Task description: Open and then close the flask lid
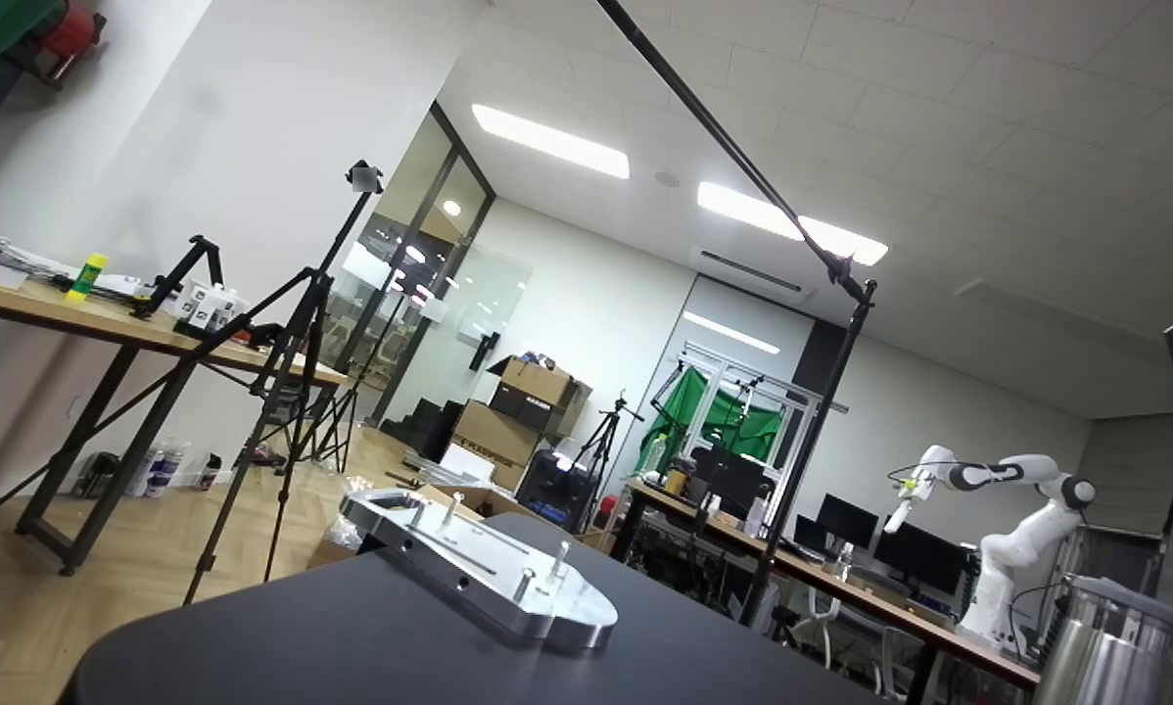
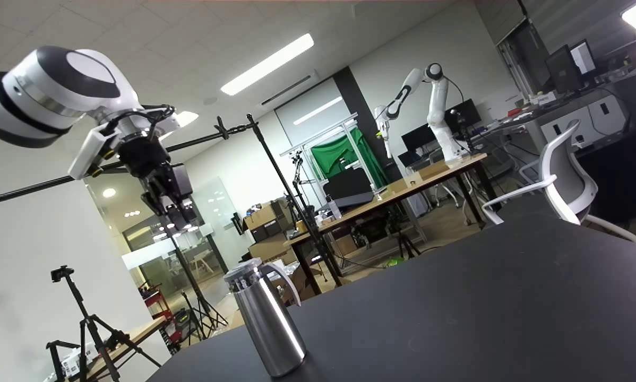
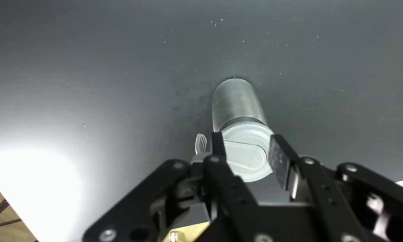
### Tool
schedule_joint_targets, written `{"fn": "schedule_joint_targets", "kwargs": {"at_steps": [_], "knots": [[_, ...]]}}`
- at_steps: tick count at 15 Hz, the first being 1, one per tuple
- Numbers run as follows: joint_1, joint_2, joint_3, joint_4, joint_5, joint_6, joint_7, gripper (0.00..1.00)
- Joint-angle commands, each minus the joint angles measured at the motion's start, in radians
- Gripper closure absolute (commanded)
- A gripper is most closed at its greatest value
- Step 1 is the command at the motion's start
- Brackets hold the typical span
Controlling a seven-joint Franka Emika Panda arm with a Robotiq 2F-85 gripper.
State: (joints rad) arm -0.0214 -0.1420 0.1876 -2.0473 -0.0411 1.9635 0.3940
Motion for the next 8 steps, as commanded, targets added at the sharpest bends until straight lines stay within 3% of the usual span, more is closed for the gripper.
{"fn": "schedule_joint_targets", "kwargs": {"at_steps": [1,2,3,5,8], "knots": [[0.035,0.163,-0.019,0.210,-0.034,-0.079,0.085,0.89],[0.044,0.192,-0.026,0.245,-0.024,-0.095,0.085,0.95],[0.049,0.117,-0.038,0.133,-0.013,-0.031,0.037,0.78],[0.060,0.170,-0.046,0.192,-0.011,-0.051,0.042,0.93],[0.063,0.188,-0.049,0.215,-0.011,-0.060,0.044,0.95]]}}
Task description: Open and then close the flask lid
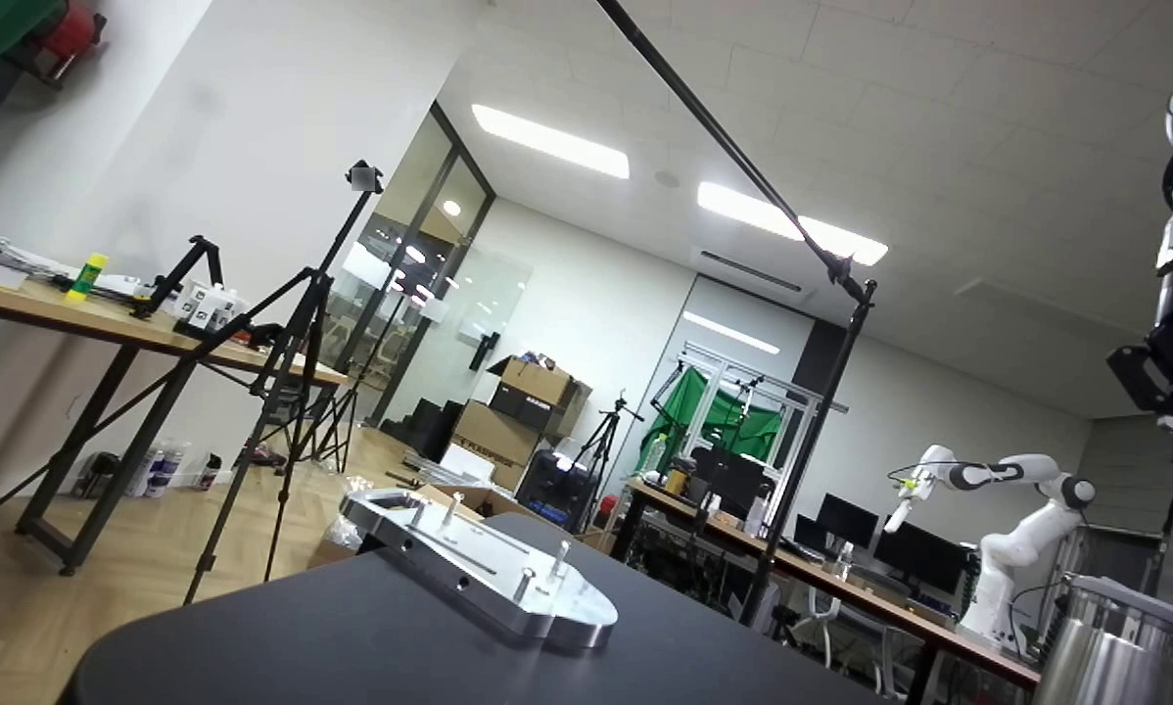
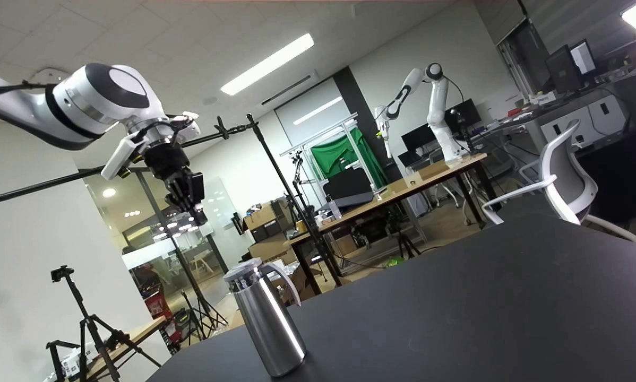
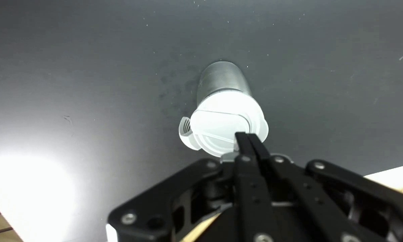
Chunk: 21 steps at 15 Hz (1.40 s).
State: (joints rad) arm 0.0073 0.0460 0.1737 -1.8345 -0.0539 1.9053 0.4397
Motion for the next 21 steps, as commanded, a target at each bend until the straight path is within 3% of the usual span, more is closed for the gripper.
{"fn": "schedule_joint_targets", "kwargs": {"at_steps": [1,4,11,21], "knots": [[0.035,0.000,-0.035,0.004,0.002,-0.004,-0.001,0.95],[0.035,0.000,-0.035,0.005,0.002,-0.005,0.001,0.99],[0.060,0.110,-0.077,0.065,-0.013,0.108,0.017,1.00],[0.096,0.196,-0.110,0.048,-0.017,0.108,0.022,1.00]]}}
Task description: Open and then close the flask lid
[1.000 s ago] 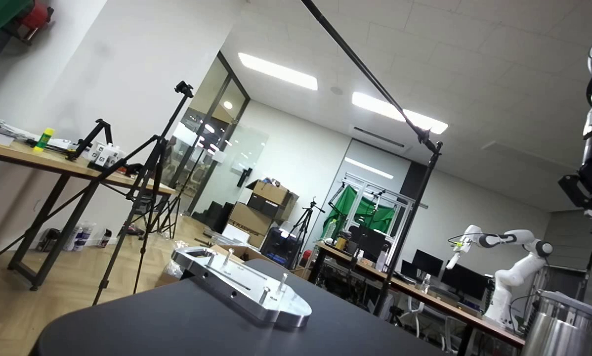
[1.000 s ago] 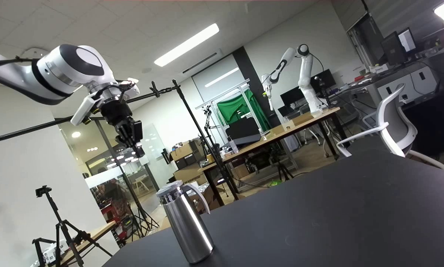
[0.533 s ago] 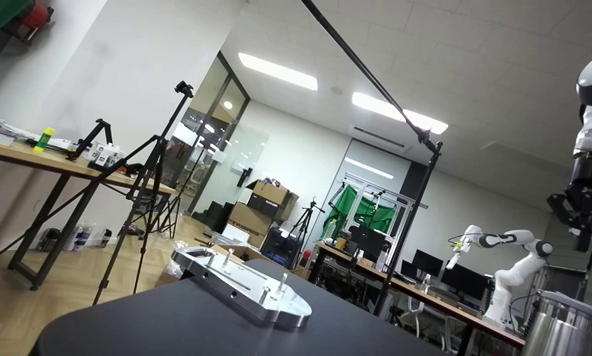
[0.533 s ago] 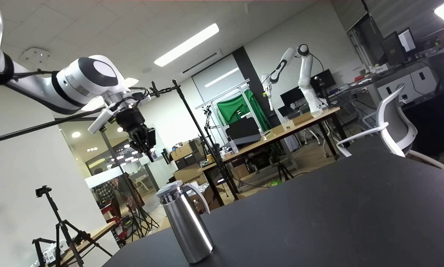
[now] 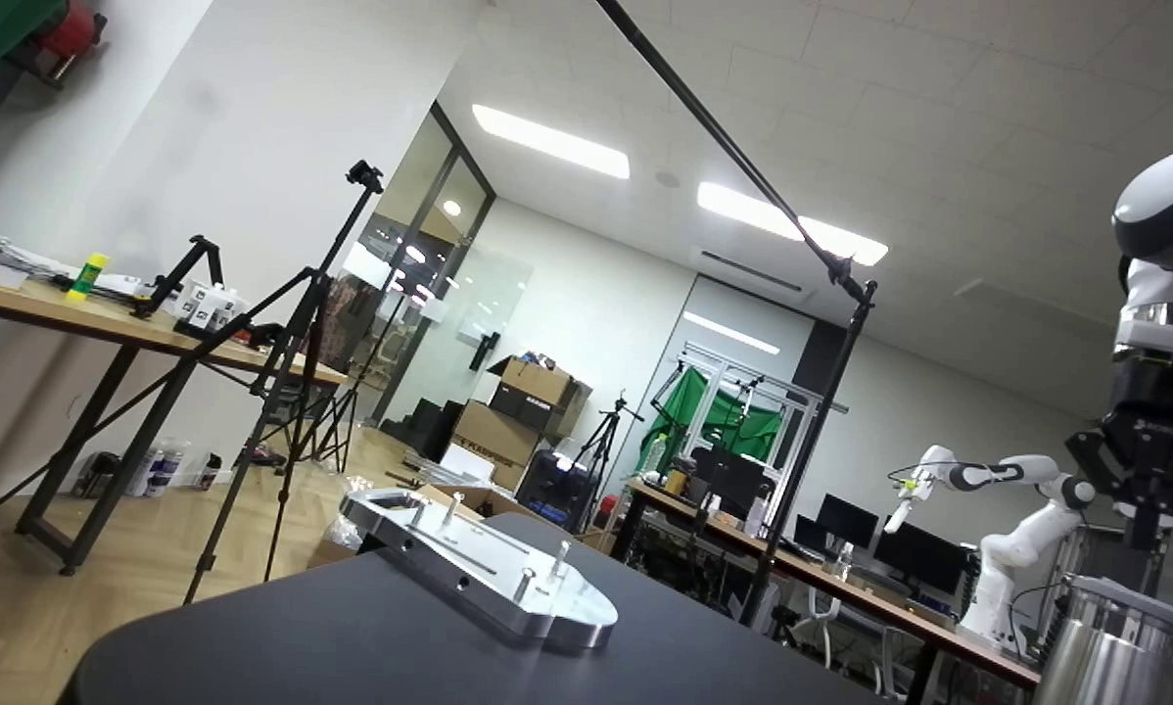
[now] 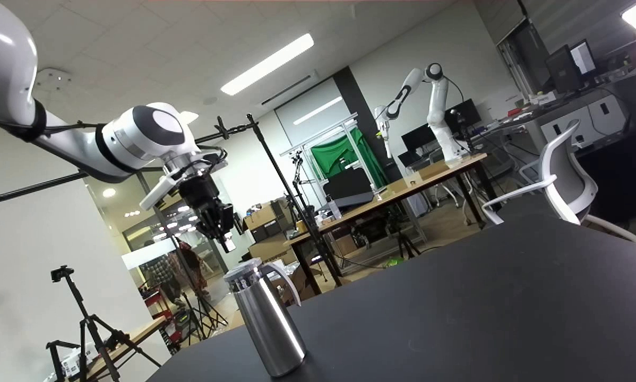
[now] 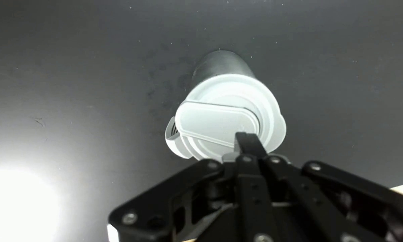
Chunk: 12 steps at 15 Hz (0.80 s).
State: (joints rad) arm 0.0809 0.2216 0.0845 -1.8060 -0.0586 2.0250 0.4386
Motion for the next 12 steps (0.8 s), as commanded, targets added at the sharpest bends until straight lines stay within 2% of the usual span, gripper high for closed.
{"fn": "schedule_joint_targets", "kwargs": {"at_steps": [1,12], "knots": [[0.026,0.027,-0.023,0.019,-0.011,-0.011,0.021,1.00],[0.069,0.070,-0.032,0.004,-0.072,0.017,0.012,1.00]]}}
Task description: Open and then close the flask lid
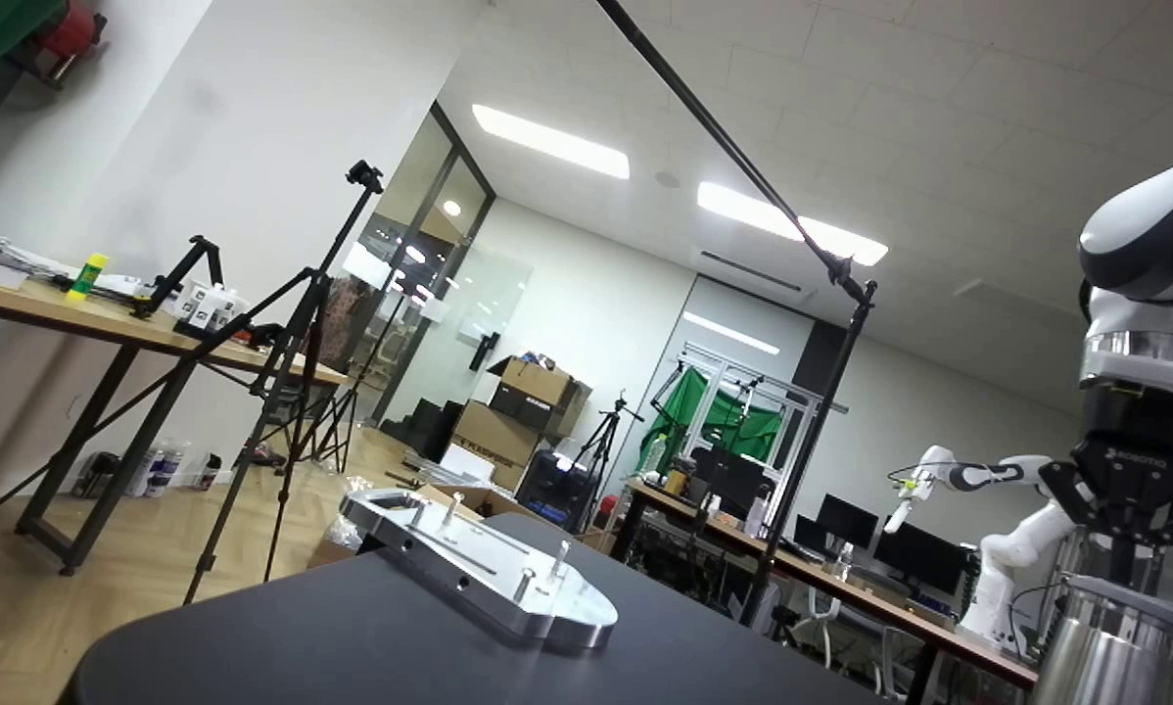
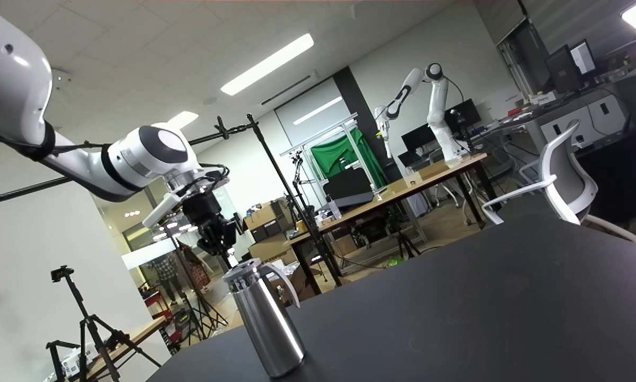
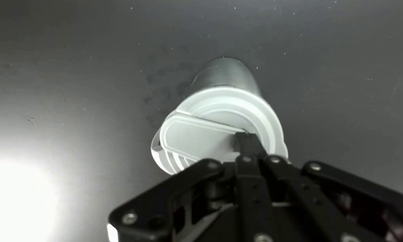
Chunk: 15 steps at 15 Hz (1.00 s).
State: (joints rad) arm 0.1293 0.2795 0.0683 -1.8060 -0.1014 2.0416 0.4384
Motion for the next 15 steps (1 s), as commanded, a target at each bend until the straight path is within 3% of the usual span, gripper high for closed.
{"fn": "schedule_joint_targets", "kwargs": {"at_steps": [1,15], "knots": [[0.022,0.014,-0.015,0.004,-0.031,-0.004,0.010,1.00],[0.028,0.000,-0.008,0.069,-0.008,-0.081,-0.002,1.00]]}}
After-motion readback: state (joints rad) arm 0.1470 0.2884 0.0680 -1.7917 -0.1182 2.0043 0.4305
